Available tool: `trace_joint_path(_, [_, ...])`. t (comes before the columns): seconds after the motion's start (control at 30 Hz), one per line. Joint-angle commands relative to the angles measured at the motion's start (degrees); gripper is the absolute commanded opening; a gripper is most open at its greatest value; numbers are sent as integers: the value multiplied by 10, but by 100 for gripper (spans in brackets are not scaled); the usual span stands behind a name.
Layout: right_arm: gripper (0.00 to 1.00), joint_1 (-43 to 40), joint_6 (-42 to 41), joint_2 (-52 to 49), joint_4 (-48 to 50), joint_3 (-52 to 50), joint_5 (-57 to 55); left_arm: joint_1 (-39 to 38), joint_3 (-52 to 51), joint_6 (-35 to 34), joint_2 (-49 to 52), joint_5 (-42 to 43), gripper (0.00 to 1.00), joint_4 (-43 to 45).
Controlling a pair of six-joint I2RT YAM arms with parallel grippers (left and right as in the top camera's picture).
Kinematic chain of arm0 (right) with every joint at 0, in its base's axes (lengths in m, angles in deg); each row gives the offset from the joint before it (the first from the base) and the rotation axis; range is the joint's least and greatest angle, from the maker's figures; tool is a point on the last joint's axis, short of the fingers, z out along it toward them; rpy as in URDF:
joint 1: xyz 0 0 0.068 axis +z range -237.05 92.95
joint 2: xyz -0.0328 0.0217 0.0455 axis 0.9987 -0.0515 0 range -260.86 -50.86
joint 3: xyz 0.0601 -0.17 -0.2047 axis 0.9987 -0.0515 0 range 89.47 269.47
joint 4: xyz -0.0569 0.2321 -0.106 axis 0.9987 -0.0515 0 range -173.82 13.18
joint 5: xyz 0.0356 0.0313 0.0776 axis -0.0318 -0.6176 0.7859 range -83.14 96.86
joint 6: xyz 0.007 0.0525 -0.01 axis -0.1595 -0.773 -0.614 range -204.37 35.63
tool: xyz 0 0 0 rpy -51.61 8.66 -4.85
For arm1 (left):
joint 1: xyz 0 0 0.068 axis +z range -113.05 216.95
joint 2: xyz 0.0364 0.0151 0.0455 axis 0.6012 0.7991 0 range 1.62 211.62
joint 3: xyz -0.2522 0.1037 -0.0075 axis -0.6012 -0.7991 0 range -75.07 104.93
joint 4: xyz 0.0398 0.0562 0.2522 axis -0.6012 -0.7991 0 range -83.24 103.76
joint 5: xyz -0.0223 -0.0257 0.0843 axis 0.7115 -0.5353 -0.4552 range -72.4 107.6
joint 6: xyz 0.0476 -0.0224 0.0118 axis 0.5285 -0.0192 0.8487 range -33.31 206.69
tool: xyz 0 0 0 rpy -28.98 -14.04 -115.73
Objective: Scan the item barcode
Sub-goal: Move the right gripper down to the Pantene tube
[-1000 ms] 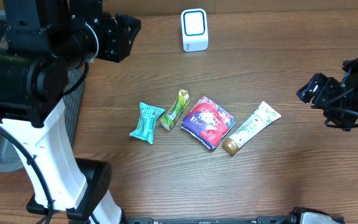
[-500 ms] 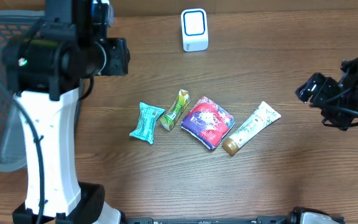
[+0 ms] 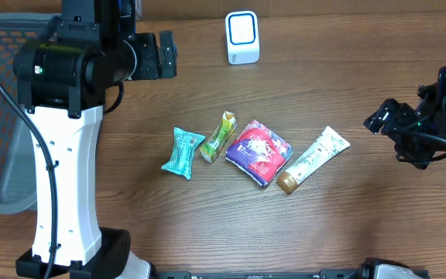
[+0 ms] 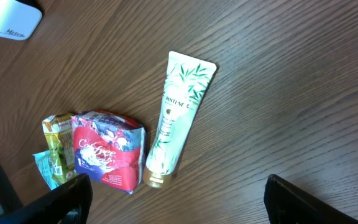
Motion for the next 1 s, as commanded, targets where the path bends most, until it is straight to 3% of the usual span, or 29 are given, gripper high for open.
trace_joint_path(0.0, [89,3,-3,6,4,-1,5,0,-3,-4,3,3,100,2])
trace_joint_path(0.43, [89,20,-63,6,46,-30,5,0,-3,-3,4,2,100,-2])
trace_joint_path(0.83, [86,97,-217,6,227,-250,-10,0,-3,-3,4,2,100,-2])
trace_joint_path(0.97, [77,122,-249,6,317,-319,-6,0,-3,-3,4,2,100,-2])
